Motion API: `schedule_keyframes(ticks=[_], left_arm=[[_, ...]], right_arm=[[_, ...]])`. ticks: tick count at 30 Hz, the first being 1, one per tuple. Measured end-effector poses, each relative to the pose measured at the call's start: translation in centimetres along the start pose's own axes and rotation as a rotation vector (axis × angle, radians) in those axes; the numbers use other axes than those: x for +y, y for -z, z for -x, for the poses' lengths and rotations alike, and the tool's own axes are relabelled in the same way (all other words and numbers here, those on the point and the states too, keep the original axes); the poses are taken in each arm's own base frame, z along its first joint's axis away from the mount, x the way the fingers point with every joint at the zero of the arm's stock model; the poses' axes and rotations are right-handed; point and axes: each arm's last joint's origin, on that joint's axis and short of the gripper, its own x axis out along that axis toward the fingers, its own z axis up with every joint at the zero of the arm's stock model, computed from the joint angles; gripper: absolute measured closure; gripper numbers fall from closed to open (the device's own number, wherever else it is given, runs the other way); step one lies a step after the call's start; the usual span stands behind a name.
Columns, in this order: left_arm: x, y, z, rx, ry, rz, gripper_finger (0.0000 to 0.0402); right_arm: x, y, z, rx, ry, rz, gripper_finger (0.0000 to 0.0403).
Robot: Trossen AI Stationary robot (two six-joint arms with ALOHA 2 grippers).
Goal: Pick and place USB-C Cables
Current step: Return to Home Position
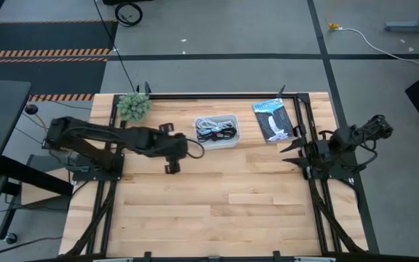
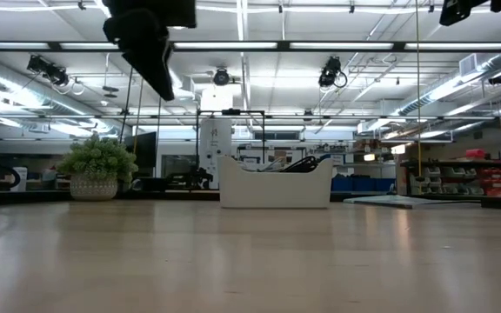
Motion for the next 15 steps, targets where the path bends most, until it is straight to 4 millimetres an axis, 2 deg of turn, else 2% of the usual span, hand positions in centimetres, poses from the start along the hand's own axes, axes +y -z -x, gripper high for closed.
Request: schedule_keyframes(ticks=[6,11,15], left_arm=[[1.4,3.9,1.3,-0.131,0.011,0.138,0.0285],[2.2,7.2,1.9,-0.263,0.032,0.254,0.0285],[2.6,9.7,2.0,-0.358,0.028,0.348,0.0285]], right_arm=[[0.2,0.8,-0.2,-0.039,0.021,0.033,0.0276],[0.5,0.8,-0.1,-0.059,-0.081,0.032,0.0279],[0.5,0.9,-0.1,-0.052,-0.091,0.024,0.029]])
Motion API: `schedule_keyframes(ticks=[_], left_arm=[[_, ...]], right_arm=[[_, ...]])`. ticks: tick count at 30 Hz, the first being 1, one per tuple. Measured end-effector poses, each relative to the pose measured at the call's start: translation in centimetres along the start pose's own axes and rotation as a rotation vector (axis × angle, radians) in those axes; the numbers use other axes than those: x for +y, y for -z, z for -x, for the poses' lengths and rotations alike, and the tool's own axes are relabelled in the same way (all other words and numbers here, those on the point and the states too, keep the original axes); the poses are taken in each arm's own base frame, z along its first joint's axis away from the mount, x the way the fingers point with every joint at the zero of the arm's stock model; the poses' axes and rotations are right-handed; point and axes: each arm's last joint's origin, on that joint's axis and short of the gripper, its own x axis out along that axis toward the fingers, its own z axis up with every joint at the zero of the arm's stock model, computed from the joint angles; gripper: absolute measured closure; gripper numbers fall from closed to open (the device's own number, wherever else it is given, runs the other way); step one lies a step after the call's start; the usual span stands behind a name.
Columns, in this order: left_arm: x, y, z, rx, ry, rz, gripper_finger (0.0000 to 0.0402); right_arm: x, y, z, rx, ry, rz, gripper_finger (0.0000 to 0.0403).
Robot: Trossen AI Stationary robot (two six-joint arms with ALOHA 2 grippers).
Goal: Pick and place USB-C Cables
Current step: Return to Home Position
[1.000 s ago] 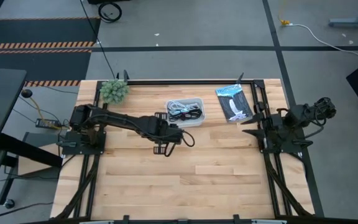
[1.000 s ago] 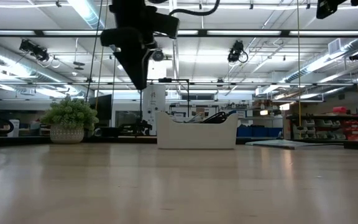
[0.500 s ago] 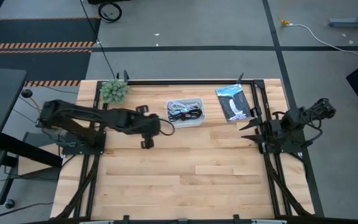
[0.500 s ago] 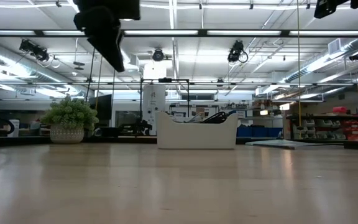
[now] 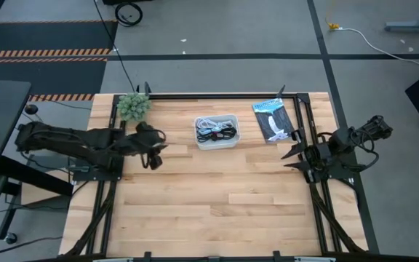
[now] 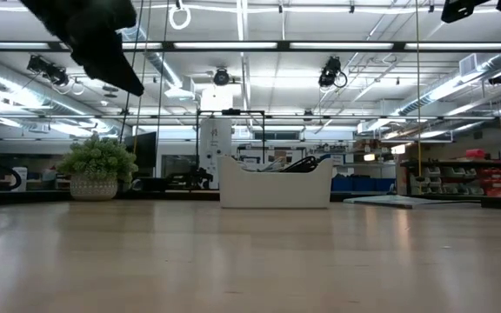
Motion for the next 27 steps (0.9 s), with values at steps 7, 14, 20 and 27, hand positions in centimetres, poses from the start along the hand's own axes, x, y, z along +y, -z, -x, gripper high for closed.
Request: schedule_keyframes(ticks=[7,14,20,27], left_arm=[[1.2,2.5,0.6,-0.21,0.016,0.16,0.0285],[1.8,5.5,-0.2,-0.288,0.045,0.233,0.0285],[2.1,7.7,-0.9,-0.314,0.065,0.301,0.0285],[2.0,9.8,-2.0,-0.343,0.095,0.356,0.0285]], right_arm=[[-0.1,0.9,-0.2,0.017,0.04,0.009,0.0318],[-0.4,1.2,-0.2,0.027,0.048,-0.004,0.0332],[-0.5,1.2,-0.2,0.016,0.009,-0.004,0.0343],[-0.5,2.4,-0.3,0.026,0.02,-0.011,0.0358]])
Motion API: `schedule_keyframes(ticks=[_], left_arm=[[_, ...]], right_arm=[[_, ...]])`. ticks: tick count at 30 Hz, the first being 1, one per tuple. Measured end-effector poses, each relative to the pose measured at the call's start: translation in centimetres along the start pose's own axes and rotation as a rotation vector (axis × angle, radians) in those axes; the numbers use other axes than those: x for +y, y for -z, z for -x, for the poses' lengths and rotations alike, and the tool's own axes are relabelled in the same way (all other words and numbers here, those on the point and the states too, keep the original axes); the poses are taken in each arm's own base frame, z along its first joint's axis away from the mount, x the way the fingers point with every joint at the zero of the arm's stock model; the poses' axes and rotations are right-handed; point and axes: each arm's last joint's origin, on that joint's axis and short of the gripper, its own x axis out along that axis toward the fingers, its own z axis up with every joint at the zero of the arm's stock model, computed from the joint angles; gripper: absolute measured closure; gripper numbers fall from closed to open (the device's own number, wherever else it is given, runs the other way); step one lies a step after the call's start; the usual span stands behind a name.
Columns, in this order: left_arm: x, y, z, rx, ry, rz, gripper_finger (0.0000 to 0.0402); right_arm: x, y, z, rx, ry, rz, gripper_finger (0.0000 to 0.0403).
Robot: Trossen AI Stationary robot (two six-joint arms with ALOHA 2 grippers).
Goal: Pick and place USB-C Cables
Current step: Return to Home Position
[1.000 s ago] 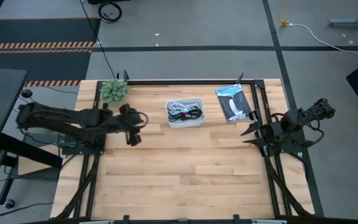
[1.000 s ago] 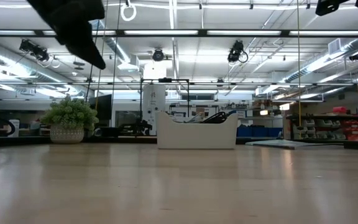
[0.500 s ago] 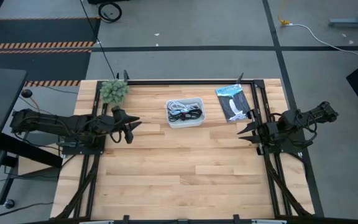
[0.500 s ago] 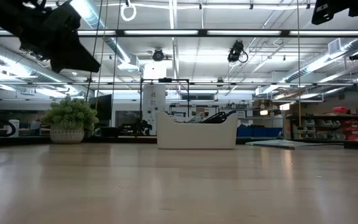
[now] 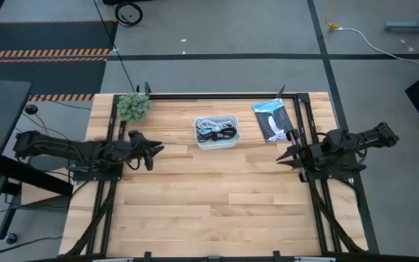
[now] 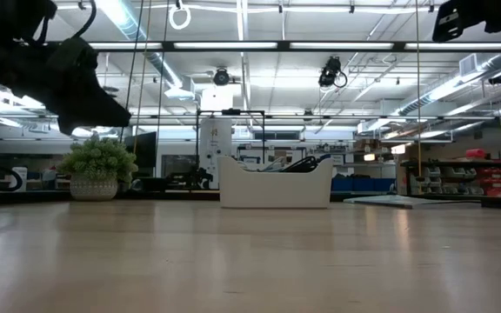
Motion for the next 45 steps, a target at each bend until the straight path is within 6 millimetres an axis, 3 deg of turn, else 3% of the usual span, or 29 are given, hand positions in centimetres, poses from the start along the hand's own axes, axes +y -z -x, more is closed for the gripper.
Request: schedule_keyframes(ticks=[16,28,38,45], left_arm=[[0.2,2.9,-0.1,0.039,0.056,-0.011,0.0285],[0.1,3.0,-0.1,0.04,0.063,-0.074,0.0286],[-0.8,2.4,0.0,0.037,0.276,-0.116,0.0286],[-0.8,2.5,0.0,0.043,0.279,-0.18,0.0295]], right_arm=[[-0.5,-0.1,0.1,-0.06,-0.094,-0.005,0.0395],[-0.8,0.4,0.2,-0.018,-0.157,-0.082,0.0389],[-0.8,0.2,0.2,-0.041,-0.16,-0.029,0.0392],[-0.7,0.1,0.2,-0.053,-0.189,-0.054,0.0394]])
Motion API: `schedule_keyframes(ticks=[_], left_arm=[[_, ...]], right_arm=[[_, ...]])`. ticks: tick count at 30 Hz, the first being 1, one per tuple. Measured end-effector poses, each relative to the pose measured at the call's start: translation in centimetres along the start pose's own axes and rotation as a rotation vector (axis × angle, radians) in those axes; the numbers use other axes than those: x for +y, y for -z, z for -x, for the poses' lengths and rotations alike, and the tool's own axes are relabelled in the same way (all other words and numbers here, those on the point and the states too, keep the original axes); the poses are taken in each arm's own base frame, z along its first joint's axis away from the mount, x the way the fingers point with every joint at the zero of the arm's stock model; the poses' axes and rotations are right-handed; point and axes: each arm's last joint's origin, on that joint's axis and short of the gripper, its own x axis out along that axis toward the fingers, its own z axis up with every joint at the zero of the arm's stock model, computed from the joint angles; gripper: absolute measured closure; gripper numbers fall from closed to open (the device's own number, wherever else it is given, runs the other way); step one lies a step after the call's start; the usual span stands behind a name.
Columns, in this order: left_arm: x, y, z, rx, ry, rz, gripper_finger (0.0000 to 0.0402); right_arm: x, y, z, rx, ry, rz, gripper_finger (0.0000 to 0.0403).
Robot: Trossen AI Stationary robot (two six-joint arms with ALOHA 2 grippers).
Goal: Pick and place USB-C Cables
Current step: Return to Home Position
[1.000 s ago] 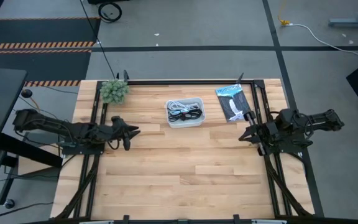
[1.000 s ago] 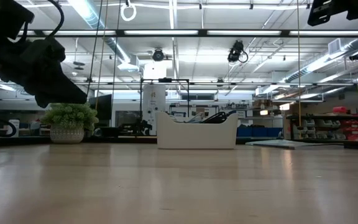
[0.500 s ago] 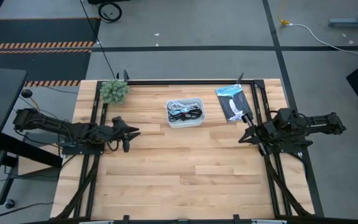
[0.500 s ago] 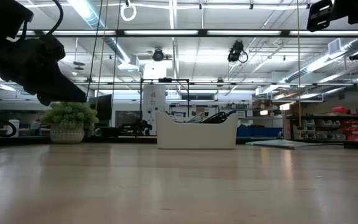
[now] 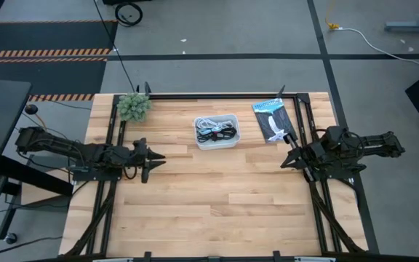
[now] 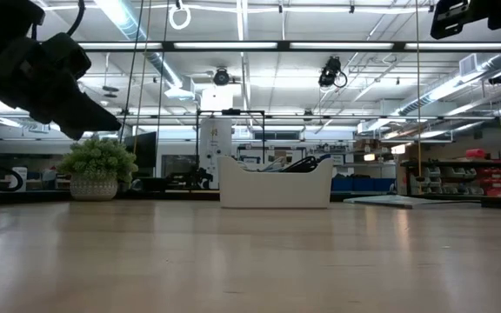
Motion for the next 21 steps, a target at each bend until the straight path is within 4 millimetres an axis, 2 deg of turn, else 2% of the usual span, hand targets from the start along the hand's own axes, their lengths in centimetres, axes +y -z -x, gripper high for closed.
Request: schedule_keyframes(ticks=[10,13,21], left_arm=[[0.05,0.2,0.0,0.023,0.006,-0.176,0.0393],[0.02,0.07,-0.01,0.008,0.004,-0.243,0.0392],[0.5,-0.11,0.03,-0.012,-0.171,-0.422,0.0354]], right_arm=[[-0.02,-0.03,0.0,-0.003,0.005,-0.055,0.0387],[-0.06,0.05,0.0,0.007,0.022,-0.017,0.0385],[-0.12,0.04,0.0,0.008,0.041,-0.023,0.0388]])
